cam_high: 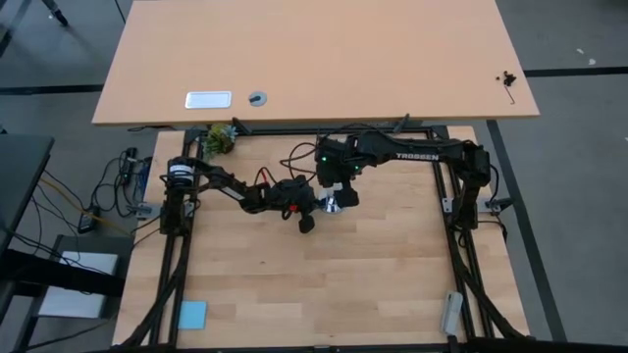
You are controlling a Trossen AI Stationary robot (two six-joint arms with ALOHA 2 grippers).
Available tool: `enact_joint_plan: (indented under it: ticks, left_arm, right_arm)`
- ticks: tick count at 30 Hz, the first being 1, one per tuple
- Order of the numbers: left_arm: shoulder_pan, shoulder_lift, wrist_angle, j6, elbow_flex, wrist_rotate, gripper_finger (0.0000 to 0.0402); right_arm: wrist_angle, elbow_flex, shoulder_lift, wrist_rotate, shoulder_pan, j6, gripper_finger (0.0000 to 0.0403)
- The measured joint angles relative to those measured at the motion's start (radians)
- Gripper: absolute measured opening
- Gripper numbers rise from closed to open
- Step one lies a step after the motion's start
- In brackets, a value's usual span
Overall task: Screw lightbulb
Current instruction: Insert the white lightbulb into the silver lamp
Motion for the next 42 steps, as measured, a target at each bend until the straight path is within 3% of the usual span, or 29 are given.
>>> enact_joint_plan:
  ticks: [8,16,20,22,34,42]
  left_arm:
    - [0.0,0.0,0.0,0.0,0.0,0.0,0.0002]
    - [0.0,0.0,0.0,0.0,0.0,0.0,0.0002]
    - [0.0,0.0,0.0,0.0,0.0,0.0,0.0002]
    - [0.0,0.0,0.0,0.0,0.0,0.0,0.0002]
    - [0.0,0.0,0.0,0.0,0.0,0.0,0.0002]
    - [0.0,0.0,0.0,0.0,0.0,0.0,0.0002]
  right_arm:
    - [0.067,-0.083,0.0,0.025,0.002,0.055,0.0332]
    - [0.098,-0.142,-0.01,0.072,0.01,0.419,0.0286]
    - [0.102,-0.151,-0.009,0.087,0.017,0.646,0.0299]
    - [0.1,-0.154,-0.005,0.063,0.016,0.672,0.0315]
    - [0.023,-0.021,-0.001,0.067,0.017,0.439,0.037]
    - [0.018,0.012,-0.002,0.072,0.041,0.018,0.037]
